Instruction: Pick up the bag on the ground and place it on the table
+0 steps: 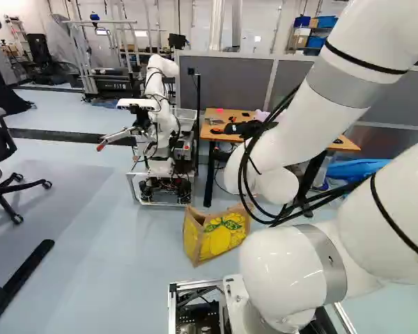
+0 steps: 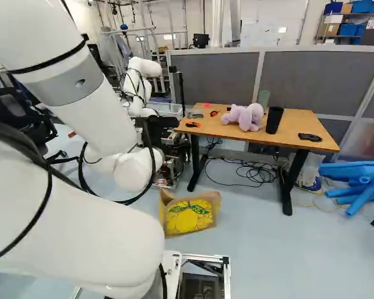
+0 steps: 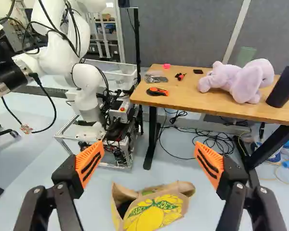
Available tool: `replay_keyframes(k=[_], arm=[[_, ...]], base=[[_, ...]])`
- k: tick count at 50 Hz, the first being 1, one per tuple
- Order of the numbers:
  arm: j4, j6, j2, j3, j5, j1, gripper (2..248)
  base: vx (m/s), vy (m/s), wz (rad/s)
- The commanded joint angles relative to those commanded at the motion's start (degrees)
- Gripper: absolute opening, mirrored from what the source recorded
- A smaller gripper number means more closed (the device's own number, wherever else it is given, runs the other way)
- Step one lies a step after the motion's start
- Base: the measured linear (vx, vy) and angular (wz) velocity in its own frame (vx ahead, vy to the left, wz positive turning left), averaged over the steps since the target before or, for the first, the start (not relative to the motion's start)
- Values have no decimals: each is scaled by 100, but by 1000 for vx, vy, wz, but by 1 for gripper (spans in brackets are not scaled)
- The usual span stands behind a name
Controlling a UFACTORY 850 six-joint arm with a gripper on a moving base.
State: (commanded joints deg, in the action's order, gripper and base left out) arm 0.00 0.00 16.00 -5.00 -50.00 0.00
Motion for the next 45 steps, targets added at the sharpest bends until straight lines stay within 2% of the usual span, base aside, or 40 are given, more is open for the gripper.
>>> replay_keyframes(k=[19,45], arm=[[0,0,-103,-87,86,0,247],[65,0,-951,-849,963,95,247]], base=[[2,1,1],[0,0,0]])
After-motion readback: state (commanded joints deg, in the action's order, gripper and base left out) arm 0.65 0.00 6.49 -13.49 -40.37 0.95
